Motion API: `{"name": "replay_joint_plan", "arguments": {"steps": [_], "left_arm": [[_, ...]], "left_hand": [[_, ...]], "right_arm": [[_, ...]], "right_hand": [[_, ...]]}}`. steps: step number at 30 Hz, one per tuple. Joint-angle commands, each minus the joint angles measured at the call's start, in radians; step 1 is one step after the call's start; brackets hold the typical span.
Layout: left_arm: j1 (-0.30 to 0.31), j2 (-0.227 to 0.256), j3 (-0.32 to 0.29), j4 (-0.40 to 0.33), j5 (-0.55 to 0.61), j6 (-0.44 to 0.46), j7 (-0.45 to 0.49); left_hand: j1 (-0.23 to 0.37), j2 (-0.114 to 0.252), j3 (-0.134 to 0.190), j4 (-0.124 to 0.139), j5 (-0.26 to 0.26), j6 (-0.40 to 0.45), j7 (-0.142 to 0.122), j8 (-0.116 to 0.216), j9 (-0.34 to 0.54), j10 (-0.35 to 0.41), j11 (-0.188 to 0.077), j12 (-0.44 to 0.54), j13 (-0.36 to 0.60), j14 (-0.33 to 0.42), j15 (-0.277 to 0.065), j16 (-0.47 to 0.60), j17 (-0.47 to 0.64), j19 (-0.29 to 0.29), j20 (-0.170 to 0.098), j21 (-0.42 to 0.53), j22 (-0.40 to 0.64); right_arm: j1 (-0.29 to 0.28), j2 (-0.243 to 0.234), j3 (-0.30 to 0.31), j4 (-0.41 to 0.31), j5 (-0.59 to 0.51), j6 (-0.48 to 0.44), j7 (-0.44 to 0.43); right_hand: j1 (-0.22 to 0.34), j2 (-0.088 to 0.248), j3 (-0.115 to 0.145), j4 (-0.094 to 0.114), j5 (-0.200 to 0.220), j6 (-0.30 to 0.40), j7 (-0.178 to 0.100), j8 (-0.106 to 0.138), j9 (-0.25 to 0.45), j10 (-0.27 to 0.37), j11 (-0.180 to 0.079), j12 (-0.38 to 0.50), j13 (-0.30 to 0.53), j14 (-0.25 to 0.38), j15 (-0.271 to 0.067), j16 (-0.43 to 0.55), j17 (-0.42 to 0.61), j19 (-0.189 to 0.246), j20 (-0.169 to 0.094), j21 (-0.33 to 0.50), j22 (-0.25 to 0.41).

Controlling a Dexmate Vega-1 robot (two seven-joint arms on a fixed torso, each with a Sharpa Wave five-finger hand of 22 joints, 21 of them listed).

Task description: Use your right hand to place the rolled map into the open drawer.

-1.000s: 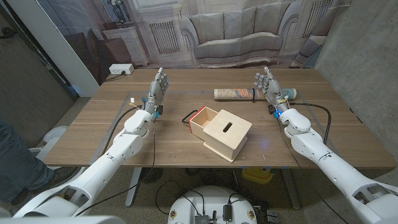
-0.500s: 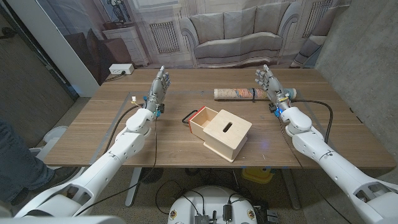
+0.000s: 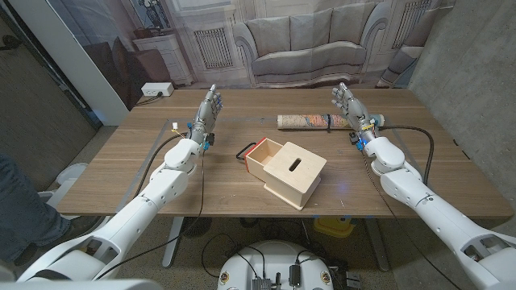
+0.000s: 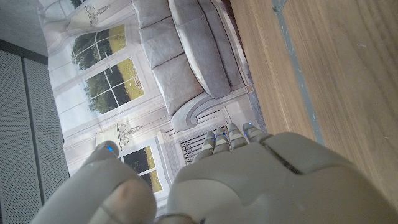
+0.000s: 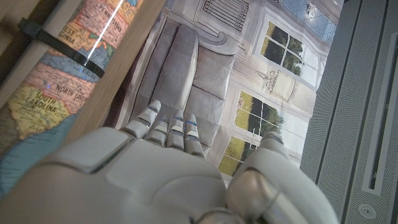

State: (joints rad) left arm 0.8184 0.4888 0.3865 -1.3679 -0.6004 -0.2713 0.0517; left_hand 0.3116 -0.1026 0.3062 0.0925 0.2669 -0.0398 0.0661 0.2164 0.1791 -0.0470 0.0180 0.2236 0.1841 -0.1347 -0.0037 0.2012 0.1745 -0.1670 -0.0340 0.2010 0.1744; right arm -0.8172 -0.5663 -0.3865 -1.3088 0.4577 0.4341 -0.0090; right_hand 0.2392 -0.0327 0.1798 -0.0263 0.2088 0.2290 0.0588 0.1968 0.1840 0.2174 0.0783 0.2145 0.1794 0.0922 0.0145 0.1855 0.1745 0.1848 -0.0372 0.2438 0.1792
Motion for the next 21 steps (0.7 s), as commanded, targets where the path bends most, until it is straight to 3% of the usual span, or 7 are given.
{"name": "replay_joint_plan", "arguments": {"steps": [1, 9, 21], "left_arm": [[-0.006, 0.004, 0.005, -0.004, 0.009, 0.009, 0.001], [-0.008, 0.005, 0.006, -0.008, 0.012, 0.009, 0.003], [0.002, 0.02, -0.002, -0.025, 0.008, 0.012, -0.002]], "left_hand": [[0.008, 0.002, 0.0, -0.008, 0.01, 0.009, 0.001, 0.003, 0.005, 0.007, -0.006, 0.006, 0.001, 0.006, 0.0, 0.0, 0.004, -0.008, -0.07, 0.007, 0.004], [0.01, 0.003, -0.001, -0.01, 0.01, 0.013, -0.001, 0.002, 0.005, 0.011, -0.005, 0.005, 0.001, 0.009, 0.0, -0.001, 0.004, -0.005, -0.067, 0.007, 0.005], [0.014, 0.006, -0.003, -0.012, 0.01, 0.018, -0.003, 0.0, 0.005, 0.017, -0.003, 0.004, 0.001, 0.019, -0.003, -0.001, 0.004, 0.002, -0.064, 0.008, 0.005]], "right_arm": [[-0.004, -0.025, -0.008, -0.028, -0.088, -0.018, -0.071], [-0.001, -0.031, -0.011, -0.032, -0.127, -0.005, -0.096], [-0.006, -0.054, -0.019, -0.079, -0.232, -0.055, -0.183]], "right_hand": [[0.008, 0.003, 0.005, -0.005, 0.008, 0.008, -0.004, 0.007, 0.003, 0.0, -0.004, -0.002, 0.003, 0.007, -0.01, 0.002, 0.002, 0.01, -0.037, -0.003, 0.002], [0.02, 0.005, 0.007, -0.013, 0.006, 0.01, -0.008, 0.006, 0.004, 0.01, -0.011, 0.001, 0.003, 0.021, -0.017, 0.005, 0.002, 0.023, -0.04, -0.004, 0.002], [0.03, 0.007, 0.008, -0.02, 0.005, 0.017, -0.016, 0.007, 0.005, 0.019, -0.022, 0.004, 0.004, 0.027, -0.02, 0.004, 0.003, 0.025, -0.042, -0.008, 0.003]]}}
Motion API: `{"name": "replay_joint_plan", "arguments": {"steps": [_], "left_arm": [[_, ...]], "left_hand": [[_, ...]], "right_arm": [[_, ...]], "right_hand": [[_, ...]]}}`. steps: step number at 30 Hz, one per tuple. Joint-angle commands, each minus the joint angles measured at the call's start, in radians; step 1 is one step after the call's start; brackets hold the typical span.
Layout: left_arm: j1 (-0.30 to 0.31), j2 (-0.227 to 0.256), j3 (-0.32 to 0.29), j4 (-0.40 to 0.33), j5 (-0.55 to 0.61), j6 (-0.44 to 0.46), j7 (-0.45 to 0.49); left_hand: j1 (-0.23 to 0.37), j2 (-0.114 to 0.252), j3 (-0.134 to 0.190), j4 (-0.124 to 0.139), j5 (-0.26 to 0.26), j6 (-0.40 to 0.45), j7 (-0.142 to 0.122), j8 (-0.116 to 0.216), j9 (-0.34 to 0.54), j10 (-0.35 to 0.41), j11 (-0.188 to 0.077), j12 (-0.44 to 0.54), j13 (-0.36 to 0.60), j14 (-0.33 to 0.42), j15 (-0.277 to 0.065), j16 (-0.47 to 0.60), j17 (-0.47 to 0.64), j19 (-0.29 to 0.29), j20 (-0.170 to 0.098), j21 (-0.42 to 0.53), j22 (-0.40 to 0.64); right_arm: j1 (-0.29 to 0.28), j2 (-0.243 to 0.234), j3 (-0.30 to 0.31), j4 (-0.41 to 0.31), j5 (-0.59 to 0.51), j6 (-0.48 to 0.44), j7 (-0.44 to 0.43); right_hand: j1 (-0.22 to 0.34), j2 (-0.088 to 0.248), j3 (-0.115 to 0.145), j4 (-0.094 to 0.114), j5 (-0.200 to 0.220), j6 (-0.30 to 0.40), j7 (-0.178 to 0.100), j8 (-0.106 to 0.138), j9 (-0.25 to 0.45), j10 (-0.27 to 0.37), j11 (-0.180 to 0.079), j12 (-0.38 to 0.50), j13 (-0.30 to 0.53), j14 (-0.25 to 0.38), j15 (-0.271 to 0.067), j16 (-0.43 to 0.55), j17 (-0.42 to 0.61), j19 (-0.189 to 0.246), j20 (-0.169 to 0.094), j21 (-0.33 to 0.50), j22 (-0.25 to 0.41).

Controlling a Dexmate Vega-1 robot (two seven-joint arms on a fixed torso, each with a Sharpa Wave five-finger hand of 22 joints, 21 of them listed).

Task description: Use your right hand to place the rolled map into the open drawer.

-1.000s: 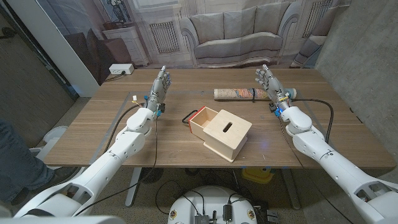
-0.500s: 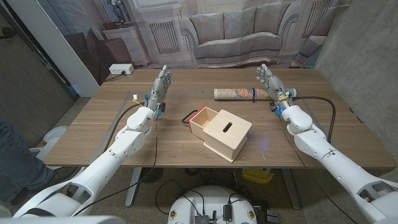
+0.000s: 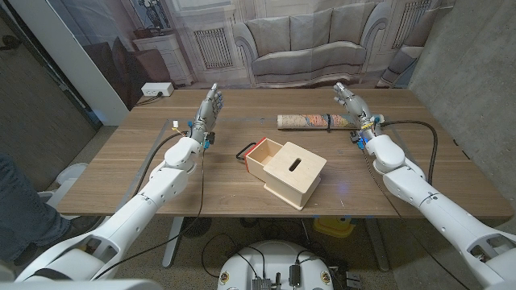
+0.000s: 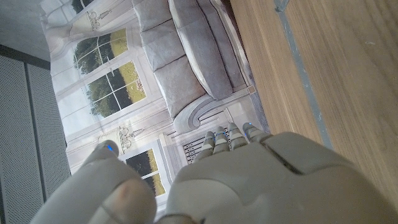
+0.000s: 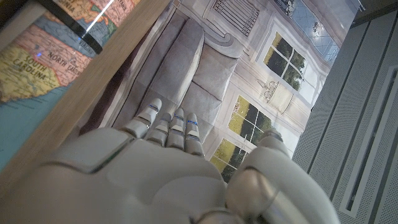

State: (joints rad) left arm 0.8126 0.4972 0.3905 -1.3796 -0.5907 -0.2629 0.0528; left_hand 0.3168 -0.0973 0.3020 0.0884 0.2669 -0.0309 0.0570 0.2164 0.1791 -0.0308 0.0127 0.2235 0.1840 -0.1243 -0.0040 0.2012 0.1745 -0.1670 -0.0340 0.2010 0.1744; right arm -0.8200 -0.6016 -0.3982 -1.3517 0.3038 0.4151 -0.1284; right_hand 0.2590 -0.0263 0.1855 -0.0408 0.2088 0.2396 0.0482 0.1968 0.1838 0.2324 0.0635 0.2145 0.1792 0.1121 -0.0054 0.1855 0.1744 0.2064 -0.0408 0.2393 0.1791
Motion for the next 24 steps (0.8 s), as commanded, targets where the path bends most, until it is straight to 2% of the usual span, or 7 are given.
{"name": "replay_joint_plan", "arguments": {"steps": [1, 12, 24], "left_arm": [[0.01, 0.013, -0.007, -0.016, -0.003, 0.004, -0.002], [0.013, 0.018, -0.006, -0.028, -0.002, 0.013, -0.002], [0.033, 0.044, -0.01, -0.077, -0.01, 0.041, -0.004]], "left_hand": [[0.009, 0.001, 0.001, -0.008, 0.01, 0.009, 0.007, 0.0, 0.005, 0.001, 0.001, 0.003, 0.001, 0.011, -0.003, -0.001, 0.004, 0.002, -0.063, 0.008, 0.005], [0.01, 0.003, 0.0, -0.008, 0.01, 0.011, 0.007, -0.002, 0.005, 0.001, 0.001, 0.001, 0.001, 0.01, 0.002, -0.004, 0.005, 0.005, -0.061, 0.008, 0.005], [0.012, 0.006, -0.002, -0.009, 0.009, 0.002, 0.008, -0.009, 0.005, -0.012, -0.003, -0.008, 0.002, 0.001, -0.001, -0.01, 0.006, -0.001, -0.055, 0.005, 0.006]], "right_arm": [[-0.004, -0.023, -0.009, -0.043, -0.09, -0.046, -0.072], [-0.01, -0.052, -0.01, -0.084, -0.143, -0.096, -0.107], [-0.012, -0.085, -0.019, -0.143, -0.205, -0.179, -0.136]], "right_hand": [[0.011, 0.0, 0.003, -0.006, 0.005, 0.007, -0.005, 0.007, 0.005, 0.004, -0.007, 0.004, 0.004, 0.007, 0.0, 0.004, 0.003, 0.004, -0.039, -0.003, 0.003], [0.021, 0.006, 0.006, -0.011, 0.005, 0.007, -0.011, 0.006, 0.005, -0.001, -0.014, 0.001, 0.004, 0.008, -0.004, 0.003, 0.003, 0.004, -0.04, -0.006, 0.003], [0.031, 0.009, 0.008, -0.018, 0.004, 0.009, -0.017, 0.005, 0.005, -0.004, -0.012, -0.001, 0.004, 0.001, -0.005, -0.001, 0.003, -0.006, -0.04, -0.015, 0.003]]}}
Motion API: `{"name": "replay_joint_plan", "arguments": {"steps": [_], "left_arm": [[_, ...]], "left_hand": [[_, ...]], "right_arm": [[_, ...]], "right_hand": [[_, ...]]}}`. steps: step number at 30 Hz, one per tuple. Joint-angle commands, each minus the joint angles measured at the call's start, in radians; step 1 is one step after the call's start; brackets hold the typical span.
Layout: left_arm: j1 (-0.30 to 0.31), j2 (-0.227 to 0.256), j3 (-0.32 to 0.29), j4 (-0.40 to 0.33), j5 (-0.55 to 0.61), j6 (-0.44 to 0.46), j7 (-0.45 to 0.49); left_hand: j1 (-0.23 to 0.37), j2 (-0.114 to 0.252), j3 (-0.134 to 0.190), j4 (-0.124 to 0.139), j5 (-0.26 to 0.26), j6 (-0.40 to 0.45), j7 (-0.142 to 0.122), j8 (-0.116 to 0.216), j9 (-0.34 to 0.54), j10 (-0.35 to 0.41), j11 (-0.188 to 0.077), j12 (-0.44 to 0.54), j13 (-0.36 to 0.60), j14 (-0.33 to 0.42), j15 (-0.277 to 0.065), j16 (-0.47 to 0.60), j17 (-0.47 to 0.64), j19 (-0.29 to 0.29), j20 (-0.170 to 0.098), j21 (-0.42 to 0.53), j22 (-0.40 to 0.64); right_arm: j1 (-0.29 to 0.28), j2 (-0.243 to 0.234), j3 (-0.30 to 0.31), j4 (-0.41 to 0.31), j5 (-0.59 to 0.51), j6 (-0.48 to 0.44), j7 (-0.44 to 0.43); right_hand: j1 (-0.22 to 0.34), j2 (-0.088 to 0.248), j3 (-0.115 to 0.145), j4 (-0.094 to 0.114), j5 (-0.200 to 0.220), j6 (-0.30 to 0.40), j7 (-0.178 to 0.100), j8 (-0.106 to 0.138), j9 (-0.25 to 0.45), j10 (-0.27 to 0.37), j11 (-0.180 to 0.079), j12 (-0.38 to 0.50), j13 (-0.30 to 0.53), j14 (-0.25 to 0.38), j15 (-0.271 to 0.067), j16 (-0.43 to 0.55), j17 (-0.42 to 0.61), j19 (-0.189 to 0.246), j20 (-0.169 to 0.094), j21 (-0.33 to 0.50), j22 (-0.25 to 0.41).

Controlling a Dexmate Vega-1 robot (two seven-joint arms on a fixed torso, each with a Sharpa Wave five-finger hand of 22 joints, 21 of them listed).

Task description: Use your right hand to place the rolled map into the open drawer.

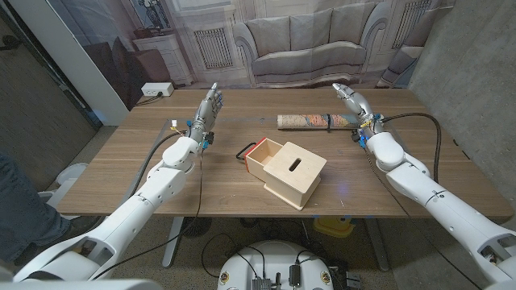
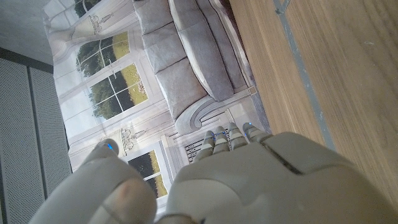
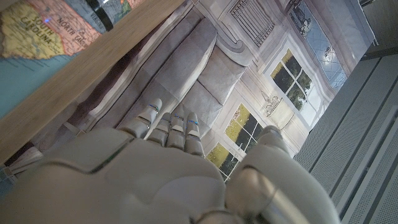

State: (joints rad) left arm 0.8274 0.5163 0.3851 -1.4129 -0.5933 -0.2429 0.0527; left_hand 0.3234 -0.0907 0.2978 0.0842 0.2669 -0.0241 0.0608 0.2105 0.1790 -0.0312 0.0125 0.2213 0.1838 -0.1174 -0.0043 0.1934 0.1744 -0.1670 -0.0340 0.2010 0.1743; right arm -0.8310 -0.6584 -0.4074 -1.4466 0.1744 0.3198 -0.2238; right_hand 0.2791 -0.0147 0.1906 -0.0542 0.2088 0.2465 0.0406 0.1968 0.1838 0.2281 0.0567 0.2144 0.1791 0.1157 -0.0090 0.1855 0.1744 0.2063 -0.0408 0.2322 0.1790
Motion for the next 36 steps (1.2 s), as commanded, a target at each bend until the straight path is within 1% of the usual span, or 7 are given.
{"name": "replay_joint_plan", "arguments": {"steps": [1, 4, 5, 13, 24, 32, 36], "left_arm": [[0.02, 0.026, -0.005, -0.046, -0.008, 0.022, -0.004], [0.024, 0.03, -0.006, -0.052, -0.007, 0.023, -0.003], [0.026, 0.031, -0.007, -0.053, -0.007, 0.022, -0.003], [0.035, 0.031, -0.011, -0.057, -0.012, 0.017, 0.0], [0.045, 0.029, -0.014, -0.057, -0.012, 0.006, 0.003], [0.047, 0.032, -0.015, -0.065, -0.008, 0.004, 0.006], [0.046, 0.031, -0.014, -0.066, -0.008, 0.004, 0.005]], "left_hand": [[0.006, -0.001, 0.002, -0.005, 0.009, -0.005, 0.004, -0.004, 0.006, -0.012, -0.003, -0.006, 0.002, -0.007, 0.002, -0.002, 0.006, -0.001, -0.059, 0.005, 0.006], [0.007, 0.001, 0.002, -0.005, 0.009, -0.006, 0.005, -0.005, 0.006, -0.014, -0.002, -0.007, 0.002, -0.008, 0.004, -0.003, 0.006, -0.004, -0.06, 0.003, 0.006], [0.007, 0.001, 0.002, -0.006, 0.008, -0.006, 0.005, -0.005, 0.006, -0.014, -0.001, -0.007, 0.002, -0.009, 0.004, -0.004, 0.006, -0.005, -0.06, 0.003, 0.006], [0.009, 0.003, 0.001, -0.006, 0.008, -0.007, 0.007, -0.006, 0.006, -0.017, 0.0, -0.01, 0.002, -0.012, 0.007, -0.005, 0.006, -0.01, -0.062, 0.0, 0.006], [0.012, 0.006, 0.0, -0.008, 0.007, -0.001, 0.008, -0.006, 0.006, -0.009, 0.002, -0.008, 0.002, -0.008, 0.008, -0.004, 0.006, -0.009, -0.066, 0.0, 0.006], [0.013, 0.007, -0.001, -0.008, 0.006, 0.0, 0.01, -0.006, 0.006, -0.008, 0.006, -0.009, 0.002, -0.007, 0.009, -0.005, 0.006, -0.009, -0.066, 0.0, 0.006], [0.014, 0.008, -0.002, -0.009, 0.006, 0.002, 0.01, -0.006, 0.006, -0.007, 0.005, -0.01, 0.002, -0.007, 0.009, -0.005, 0.006, -0.009, -0.066, 0.0, 0.005]], "right_arm": [[0.0, -0.031, -0.012, -0.053, -0.091, -0.093, -0.05], [0.001, -0.04, -0.021, -0.07, -0.126, -0.123, -0.066], [0.002, -0.042, -0.023, -0.075, -0.132, -0.131, -0.067], [0.012, -0.053, -0.036, -0.093, -0.172, -0.169, -0.076], [0.015, -0.073, -0.043, -0.122, -0.215, -0.222, -0.09], [0.016, -0.087, -0.048, -0.139, -0.25, -0.251, -0.103], [0.022, -0.09, -0.056, -0.135, -0.261, -0.254, -0.099]], "right_hand": [[0.012, -0.003, 0.003, -0.005, 0.004, 0.002, -0.009, 0.005, 0.005, 0.001, -0.005, -0.001, 0.005, -0.003, -0.001, -0.001, 0.003, -0.007, -0.04, -0.008, 0.003], [0.014, -0.003, 0.003, -0.007, 0.004, 0.002, -0.01, 0.005, 0.006, 0.0, -0.008, -0.001, 0.005, -0.004, -0.002, -0.002, 0.003, -0.006, -0.04, -0.009, 0.003], [0.015, -0.003, 0.003, -0.008, 0.004, 0.002, -0.011, 0.005, 0.006, -0.002, -0.005, -0.002, 0.005, -0.005, -0.001, -0.002, 0.003, -0.006, -0.04, -0.009, 0.003], [0.021, -0.004, 0.004, -0.012, 0.004, 0.004, -0.016, 0.005, 0.006, 0.001, -0.009, -0.001, 0.005, -0.004, -0.003, -0.002, 0.003, -0.006, -0.04, -0.011, 0.003], [0.032, -0.003, 0.006, -0.019, 0.005, 0.008, -0.011, 0.005, 0.006, 0.003, -0.009, -0.001, 0.005, -0.002, -0.004, -0.001, 0.003, 0.002, -0.041, -0.011, 0.003], [0.04, -0.002, 0.007, -0.024, 0.006, 0.007, -0.013, 0.005, 0.006, 0.003, -0.016, -0.001, 0.005, 0.0, -0.006, -0.001, 0.003, 0.006, -0.04, -0.011, 0.003], [0.044, -0.002, 0.008, -0.027, 0.006, 0.006, -0.015, 0.004, 0.006, 0.004, -0.017, -0.001, 0.005, 0.002, -0.01, 0.0, 0.003, 0.012, -0.042, -0.01, 0.002]]}}
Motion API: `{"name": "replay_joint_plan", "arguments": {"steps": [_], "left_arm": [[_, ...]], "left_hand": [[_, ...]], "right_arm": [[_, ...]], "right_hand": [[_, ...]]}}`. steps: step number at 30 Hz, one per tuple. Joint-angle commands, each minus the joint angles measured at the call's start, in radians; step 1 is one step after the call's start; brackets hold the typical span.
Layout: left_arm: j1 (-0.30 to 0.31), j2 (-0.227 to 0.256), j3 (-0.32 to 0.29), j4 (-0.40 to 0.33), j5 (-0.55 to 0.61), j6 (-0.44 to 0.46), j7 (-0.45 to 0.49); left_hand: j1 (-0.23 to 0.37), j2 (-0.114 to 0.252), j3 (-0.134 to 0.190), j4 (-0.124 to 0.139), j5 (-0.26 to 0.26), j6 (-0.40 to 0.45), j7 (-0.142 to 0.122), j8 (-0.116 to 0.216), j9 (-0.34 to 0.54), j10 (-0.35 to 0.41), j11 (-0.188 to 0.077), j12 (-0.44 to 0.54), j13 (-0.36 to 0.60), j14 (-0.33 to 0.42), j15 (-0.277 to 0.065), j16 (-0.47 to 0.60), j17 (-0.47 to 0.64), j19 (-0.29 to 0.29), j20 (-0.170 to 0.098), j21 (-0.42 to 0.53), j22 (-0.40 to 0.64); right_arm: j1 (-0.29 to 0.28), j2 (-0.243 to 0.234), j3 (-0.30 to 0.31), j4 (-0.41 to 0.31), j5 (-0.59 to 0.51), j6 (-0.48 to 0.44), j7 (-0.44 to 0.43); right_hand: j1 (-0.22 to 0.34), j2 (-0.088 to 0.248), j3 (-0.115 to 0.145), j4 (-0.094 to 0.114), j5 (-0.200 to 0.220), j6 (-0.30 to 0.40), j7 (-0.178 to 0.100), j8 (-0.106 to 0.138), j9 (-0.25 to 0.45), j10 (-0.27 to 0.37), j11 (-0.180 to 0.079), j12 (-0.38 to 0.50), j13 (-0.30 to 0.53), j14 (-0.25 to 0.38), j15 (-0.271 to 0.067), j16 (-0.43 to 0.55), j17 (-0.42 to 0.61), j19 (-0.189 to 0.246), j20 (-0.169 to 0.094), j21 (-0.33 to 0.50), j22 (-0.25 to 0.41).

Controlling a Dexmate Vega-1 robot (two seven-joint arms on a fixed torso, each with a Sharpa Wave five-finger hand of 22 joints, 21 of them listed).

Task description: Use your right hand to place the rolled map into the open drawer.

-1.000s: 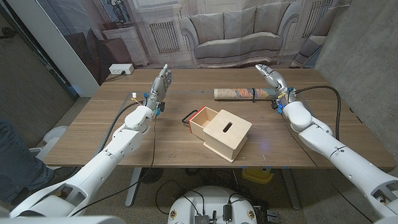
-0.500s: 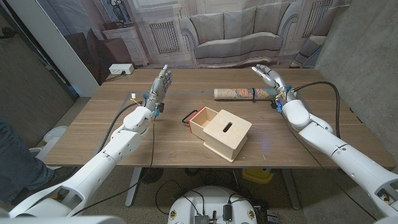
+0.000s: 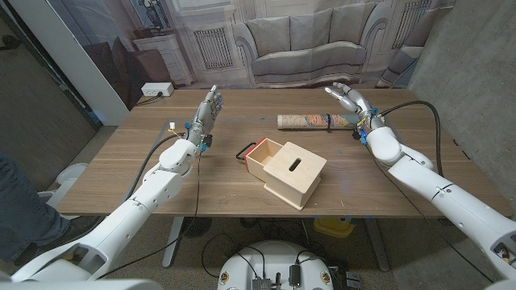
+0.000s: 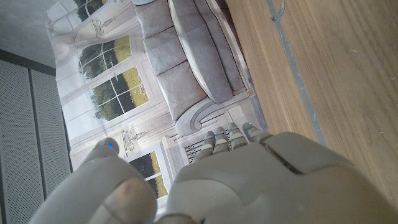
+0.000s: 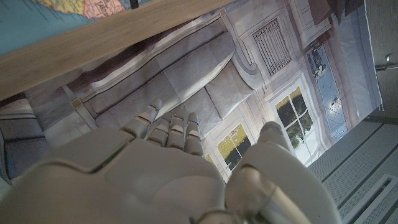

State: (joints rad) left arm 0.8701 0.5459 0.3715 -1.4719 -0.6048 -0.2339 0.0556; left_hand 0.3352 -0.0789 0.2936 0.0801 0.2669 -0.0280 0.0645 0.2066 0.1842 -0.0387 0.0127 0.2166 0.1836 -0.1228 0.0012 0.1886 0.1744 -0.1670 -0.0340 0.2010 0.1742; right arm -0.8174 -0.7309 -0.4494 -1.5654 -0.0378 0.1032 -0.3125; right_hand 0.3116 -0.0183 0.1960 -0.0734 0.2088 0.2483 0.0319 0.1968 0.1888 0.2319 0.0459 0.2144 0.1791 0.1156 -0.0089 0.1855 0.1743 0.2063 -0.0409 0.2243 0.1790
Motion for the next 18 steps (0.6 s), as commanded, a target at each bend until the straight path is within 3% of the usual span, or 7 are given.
{"name": "replay_joint_plan", "arguments": {"steps": [1, 18], "left_arm": [[0.004, 0.002, 0.0, -0.008, 0.003, -0.004, 0.002], [0.03, 0.019, -0.013, -0.038, 0.001, 0.011, 0.022]], "left_hand": [[0.002, -0.004, 0.002, -0.005, 0.006, 0.005, 0.007, -0.003, 0.001, 0.001, 0.006, -0.005, 0.003, -0.001, 0.004, 0.0, 0.006, -0.009, -0.066, 0.0, 0.006], [0.005, -0.001, -0.001, -0.006, 0.005, 0.014, 0.01, -0.002, 0.001, 0.006, 0.01, -0.005, 0.003, 0.007, 0.007, 0.001, 0.005, -0.007, -0.071, 0.0, 0.005]], "right_arm": [[0.011, -0.018, -0.017, -0.015, -0.055, -0.039, -0.01], [0.036, -0.02, -0.047, 0.002, -0.121, -0.071, -0.026]], "right_hand": [[0.014, 0.002, 0.003, -0.009, 0.007, 0.003, -0.007, 0.004, 0.001, 0.001, -0.006, 0.0, 0.005, 0.004, -0.012, 0.0, 0.003, 0.015, -0.043, -0.002, 0.002], [0.039, 0.007, 0.009, -0.023, 0.009, -0.017, -0.017, -0.005, 0.002, 0.003, -0.02, -0.001, 0.006, 0.012, -0.019, 0.001, 0.003, 0.028, -0.046, -0.004, 0.002]]}}
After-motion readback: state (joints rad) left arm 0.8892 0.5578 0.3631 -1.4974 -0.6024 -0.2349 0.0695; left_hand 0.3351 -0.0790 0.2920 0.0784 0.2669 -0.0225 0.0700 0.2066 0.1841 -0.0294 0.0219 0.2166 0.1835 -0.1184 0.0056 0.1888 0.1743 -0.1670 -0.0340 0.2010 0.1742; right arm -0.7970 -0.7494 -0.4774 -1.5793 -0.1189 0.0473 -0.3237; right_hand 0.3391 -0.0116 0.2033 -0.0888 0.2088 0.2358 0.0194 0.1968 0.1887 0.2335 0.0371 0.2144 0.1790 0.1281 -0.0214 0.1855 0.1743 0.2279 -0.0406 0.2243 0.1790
